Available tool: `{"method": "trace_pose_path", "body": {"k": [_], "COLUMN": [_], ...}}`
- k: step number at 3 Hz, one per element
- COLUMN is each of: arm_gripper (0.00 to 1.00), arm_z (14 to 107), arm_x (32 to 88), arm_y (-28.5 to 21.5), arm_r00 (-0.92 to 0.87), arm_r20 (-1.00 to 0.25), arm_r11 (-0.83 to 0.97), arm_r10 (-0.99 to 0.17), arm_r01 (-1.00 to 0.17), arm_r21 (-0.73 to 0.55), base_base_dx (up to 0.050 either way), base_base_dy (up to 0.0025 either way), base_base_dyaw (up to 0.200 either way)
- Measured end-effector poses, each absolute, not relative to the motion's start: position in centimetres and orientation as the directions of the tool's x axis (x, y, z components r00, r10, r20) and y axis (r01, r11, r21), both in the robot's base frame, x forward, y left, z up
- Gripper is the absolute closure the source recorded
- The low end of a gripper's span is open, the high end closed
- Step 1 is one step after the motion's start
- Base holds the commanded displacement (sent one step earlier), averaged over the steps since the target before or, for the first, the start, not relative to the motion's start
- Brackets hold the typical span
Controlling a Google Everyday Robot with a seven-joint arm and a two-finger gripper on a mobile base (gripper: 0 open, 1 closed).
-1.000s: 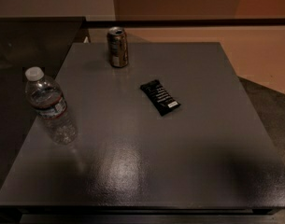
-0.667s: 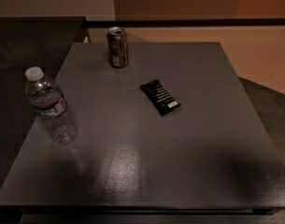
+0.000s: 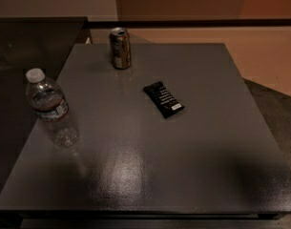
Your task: Pick rxbar chocolate
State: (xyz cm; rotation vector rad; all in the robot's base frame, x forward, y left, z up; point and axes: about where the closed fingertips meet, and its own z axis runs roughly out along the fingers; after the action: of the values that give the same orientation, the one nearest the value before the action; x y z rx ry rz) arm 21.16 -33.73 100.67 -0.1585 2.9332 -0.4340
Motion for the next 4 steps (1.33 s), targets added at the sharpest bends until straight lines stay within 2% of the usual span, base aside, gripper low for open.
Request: {"method": "trace_pose_path", "body": {"k": [2, 4], "arm_gripper": [0.0, 0.0], "arm_z": [100.1, 100.8], "arm_x": [24.0, 24.2], "arm_y": [-29.9, -29.4], "arm_r00": [-0.955, -0.946], "arm_r20": [-0.242, -0.267], "arm_r11": [0.98, 0.978], "arm_r10": [-0.173, -0.184], "arm_r01": [-0.142, -0.148], "arm_r21": [-0.141, -0.15], "base_base_dx": [0.0, 0.0], "base_base_dy": [0.0, 0.0], "base_base_dyaw": [0.0, 0.0]}}
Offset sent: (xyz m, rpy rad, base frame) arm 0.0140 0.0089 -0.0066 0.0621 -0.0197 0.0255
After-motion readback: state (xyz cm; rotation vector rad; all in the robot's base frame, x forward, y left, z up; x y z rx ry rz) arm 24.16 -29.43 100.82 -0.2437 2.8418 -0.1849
